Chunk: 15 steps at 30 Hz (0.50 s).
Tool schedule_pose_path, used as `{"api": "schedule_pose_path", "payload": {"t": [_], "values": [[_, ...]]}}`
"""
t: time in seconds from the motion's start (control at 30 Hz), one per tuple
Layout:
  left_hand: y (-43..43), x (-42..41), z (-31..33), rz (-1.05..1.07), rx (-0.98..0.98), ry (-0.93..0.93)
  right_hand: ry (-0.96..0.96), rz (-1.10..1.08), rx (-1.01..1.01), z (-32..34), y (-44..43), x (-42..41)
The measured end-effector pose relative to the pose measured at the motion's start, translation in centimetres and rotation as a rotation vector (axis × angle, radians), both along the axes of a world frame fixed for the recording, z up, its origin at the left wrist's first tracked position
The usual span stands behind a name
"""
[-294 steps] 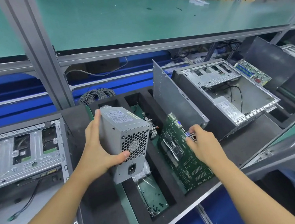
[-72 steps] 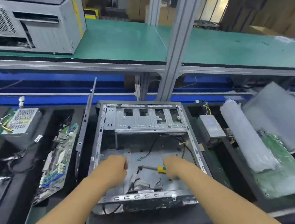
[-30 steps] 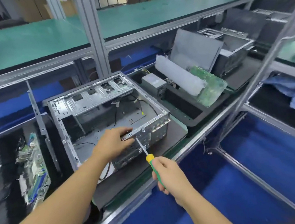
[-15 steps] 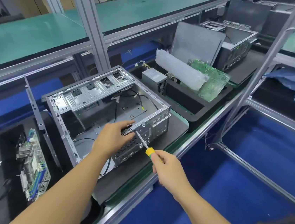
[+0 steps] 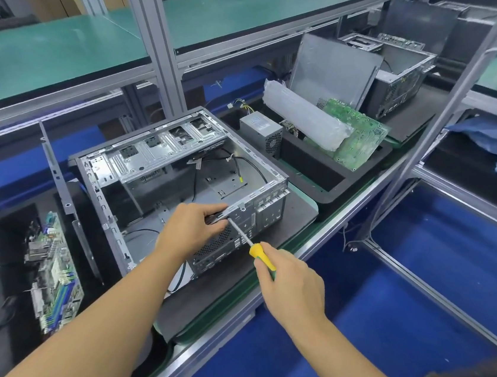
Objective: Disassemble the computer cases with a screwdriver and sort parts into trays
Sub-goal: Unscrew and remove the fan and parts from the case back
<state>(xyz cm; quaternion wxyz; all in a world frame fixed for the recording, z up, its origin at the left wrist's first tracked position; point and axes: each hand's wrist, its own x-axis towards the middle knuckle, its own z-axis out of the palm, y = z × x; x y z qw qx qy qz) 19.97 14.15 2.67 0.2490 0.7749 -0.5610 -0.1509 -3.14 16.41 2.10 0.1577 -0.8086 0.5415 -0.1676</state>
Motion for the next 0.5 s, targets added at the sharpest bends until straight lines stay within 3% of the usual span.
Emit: {"api": "schedule_pose_path", "payload": {"t": [0.07, 0.13, 0.2, 0.27, 0.3, 0.37, 0.43, 0.5], "values": [[0.0, 0.0, -0.1, 0.005, -0.004, -0.004, 0.079, 0.028, -0.096, 0.4, 0.4, 0.6], [0.0, 0.0, -0.1, 0.000, -0.005, -0.007, 0.008, 0.048, 0.000, 0.4, -0.1, 0.7], [0.1, 0.0, -0.1, -0.006, -0.001, -0.009, -0.247, 0.019, 0.392, 0.6, -1.8, 0.5], [0.1, 0.0, 0.0, -0.011, 0.007, -0.002, -0.583, -0.124, 0.937, 1.2, -3.6, 0.1], [0.1, 0.0, 0.0, -0.013, 0.010, 0.001, -0.662, -0.166, 1.183, 1.6, -4.2, -0.2], [0.0, 0.0, 0.1, -0.021, 0.010, 0.000, -0.706, -0.113, 1.461, 2.1, -4.9, -0.7], [0.1, -0.1, 0.2, -0.024, 0.001, 0.010, -0.729, -0.039, 1.503, 2.1, -5.1, -0.8], [0.2, -0.1, 0.3, -0.020, -0.011, 0.014, -0.696, 0.002, 1.288, 1.7, -4.8, -0.6]]}}
